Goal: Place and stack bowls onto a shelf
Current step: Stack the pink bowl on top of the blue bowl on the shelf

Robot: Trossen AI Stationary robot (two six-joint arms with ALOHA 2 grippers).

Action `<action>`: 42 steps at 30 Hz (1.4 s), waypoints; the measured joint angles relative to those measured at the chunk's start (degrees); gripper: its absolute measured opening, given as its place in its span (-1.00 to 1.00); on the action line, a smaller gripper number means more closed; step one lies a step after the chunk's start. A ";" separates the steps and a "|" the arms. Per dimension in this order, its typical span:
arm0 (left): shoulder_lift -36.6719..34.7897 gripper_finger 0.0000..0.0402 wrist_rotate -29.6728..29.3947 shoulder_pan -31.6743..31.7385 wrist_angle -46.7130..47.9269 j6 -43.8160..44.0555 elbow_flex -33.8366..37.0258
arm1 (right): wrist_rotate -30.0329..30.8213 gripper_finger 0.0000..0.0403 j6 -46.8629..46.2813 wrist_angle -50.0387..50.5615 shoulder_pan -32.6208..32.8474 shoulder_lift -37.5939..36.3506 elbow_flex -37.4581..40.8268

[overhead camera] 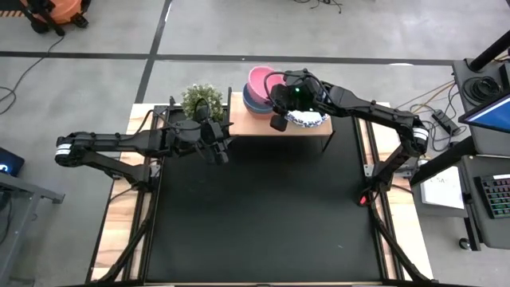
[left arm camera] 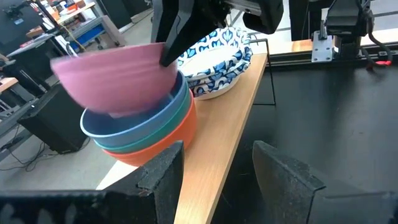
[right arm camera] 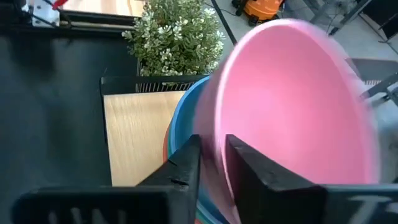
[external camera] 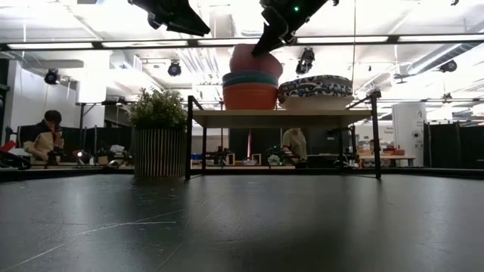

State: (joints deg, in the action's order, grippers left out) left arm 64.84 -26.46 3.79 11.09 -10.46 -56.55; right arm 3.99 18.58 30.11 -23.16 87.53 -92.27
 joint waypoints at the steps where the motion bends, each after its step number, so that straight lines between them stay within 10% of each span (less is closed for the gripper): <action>1: 0.00 -0.13 0.00 0.00 0.00 0.00 0.00 | 0.00 -0.67 -0.41 -0.02 0.00 0.00 0.00; 26: 0.00 -0.13 0.07 0.02 0.04 1.53 0.02 | -1.70 -0.54 -4.43 -7.17 0.26 -3.01 0.00; 42: 0.02 -0.13 0.04 0.02 0.54 1.55 0.02 | -5.95 -0.96 -7.07 -22.09 -0.90 4.29 0.50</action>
State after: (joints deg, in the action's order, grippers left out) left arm 64.86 -26.41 3.81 11.63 -8.91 -56.53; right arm -1.96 11.51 8.02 -24.06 91.82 -91.77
